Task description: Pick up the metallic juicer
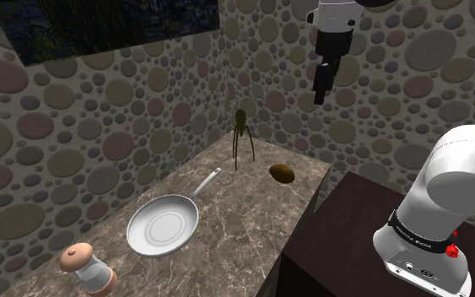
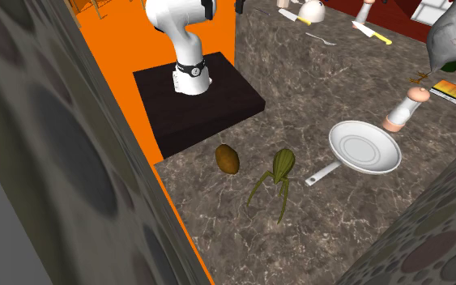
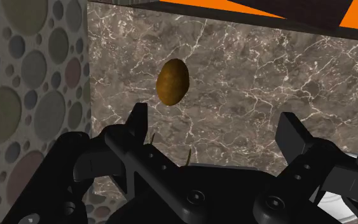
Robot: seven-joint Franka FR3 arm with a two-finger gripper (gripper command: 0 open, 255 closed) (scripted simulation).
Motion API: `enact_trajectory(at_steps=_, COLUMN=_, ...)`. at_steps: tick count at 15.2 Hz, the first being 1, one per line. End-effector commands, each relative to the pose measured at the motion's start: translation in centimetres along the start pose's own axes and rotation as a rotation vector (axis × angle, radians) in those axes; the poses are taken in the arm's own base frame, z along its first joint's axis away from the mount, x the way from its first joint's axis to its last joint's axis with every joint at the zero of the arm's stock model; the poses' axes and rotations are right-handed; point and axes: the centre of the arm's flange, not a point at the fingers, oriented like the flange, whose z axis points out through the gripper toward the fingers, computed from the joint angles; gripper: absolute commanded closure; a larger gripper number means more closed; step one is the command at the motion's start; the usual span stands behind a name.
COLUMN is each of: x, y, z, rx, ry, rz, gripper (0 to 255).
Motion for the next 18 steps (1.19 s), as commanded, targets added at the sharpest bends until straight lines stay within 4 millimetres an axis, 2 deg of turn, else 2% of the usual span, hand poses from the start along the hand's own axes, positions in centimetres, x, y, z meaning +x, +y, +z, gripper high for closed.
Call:
enact_trajectory(at_steps=1, x=0.0, y=0.0, z=0.0, rx=0.000, ry=0.000, rz=0.000, gripper=0)
enact_trajectory(at_steps=9, x=5.5, y=5.7, z=6.4, rx=0.033, ry=0.084, rz=-0.202, gripper=0)
enact_trajectory(at_steps=18, x=13.5, y=10.3, z=13.2, rx=0.069, ry=0.179, rz=-0.429, gripper=0)
